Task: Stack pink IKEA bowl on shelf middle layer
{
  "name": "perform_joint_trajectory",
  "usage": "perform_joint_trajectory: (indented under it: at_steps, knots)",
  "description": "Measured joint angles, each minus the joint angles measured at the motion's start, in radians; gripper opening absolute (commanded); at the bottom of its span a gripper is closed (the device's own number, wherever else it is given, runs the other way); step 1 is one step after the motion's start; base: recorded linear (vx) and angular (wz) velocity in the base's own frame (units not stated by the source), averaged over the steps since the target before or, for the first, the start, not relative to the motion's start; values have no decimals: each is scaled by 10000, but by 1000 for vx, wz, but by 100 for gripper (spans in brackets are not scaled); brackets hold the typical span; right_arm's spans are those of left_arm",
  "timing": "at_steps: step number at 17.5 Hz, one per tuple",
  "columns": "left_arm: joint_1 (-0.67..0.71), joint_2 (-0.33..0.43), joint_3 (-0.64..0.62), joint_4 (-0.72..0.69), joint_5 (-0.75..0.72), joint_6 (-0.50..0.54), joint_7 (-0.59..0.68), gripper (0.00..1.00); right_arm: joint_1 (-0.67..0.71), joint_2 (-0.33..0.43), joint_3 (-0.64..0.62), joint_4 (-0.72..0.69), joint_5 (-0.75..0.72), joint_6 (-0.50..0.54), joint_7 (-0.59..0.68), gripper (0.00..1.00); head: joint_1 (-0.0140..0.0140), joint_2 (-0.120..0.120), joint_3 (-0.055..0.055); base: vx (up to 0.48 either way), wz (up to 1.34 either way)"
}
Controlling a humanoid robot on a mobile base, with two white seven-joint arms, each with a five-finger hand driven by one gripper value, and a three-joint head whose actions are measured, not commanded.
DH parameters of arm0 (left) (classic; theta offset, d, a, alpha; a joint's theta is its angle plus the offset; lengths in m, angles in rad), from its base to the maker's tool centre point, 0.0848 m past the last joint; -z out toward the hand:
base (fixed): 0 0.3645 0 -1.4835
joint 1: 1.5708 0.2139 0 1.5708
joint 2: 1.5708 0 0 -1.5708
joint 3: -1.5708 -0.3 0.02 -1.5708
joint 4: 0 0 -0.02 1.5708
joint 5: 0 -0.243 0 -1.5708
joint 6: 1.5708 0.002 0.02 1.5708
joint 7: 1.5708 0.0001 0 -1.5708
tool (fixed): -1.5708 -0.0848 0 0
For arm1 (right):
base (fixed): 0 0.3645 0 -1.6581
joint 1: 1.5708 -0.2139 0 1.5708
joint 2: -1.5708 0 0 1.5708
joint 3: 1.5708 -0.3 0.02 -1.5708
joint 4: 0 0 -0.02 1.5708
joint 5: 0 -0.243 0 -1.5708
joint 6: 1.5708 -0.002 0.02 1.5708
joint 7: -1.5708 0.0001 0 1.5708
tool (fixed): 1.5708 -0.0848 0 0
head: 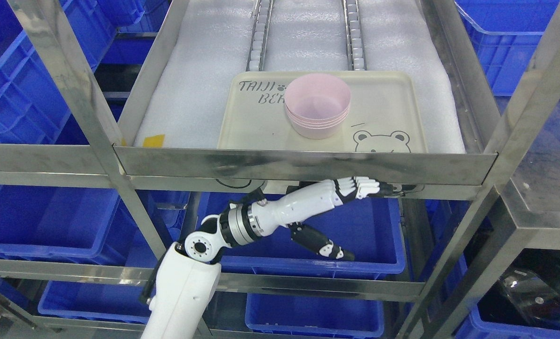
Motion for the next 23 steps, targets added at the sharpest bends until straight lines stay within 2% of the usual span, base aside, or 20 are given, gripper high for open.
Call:
perform_joint_trajectory:
  at_steps: [3, 7, 11, 17, 20, 23]
  knots:
    - [1064, -22, -374, -83, 65, 2, 57, 100, 0, 0, 0, 0, 0, 0, 2, 100, 0, 0, 0, 0, 0]
    - [2561, -41, -533, 61, 105, 17, 745, 100, 0, 0, 0, 0, 0, 0, 3, 100, 0, 0, 0, 0, 0]
    - [3510, -52, -273, 935, 121, 26, 2645, 100, 0, 0, 0, 0, 0, 0, 6, 100, 0, 0, 0, 0, 0]
    - [4059, -62, 178, 2127, 798, 37, 6139, 100, 0, 0, 0, 0, 0, 0, 6, 100, 0, 0, 0, 0, 0]
    - [4125, -65, 360, 2343, 1150, 828, 7487, 100, 0, 0, 0, 0, 0, 0, 6, 100, 0, 0, 0, 0, 0]
    - [3949, -68, 460, 2201, 1514, 2417, 8088, 100, 0, 0, 0, 0, 0, 0, 12, 100, 0, 0, 0, -4, 2]
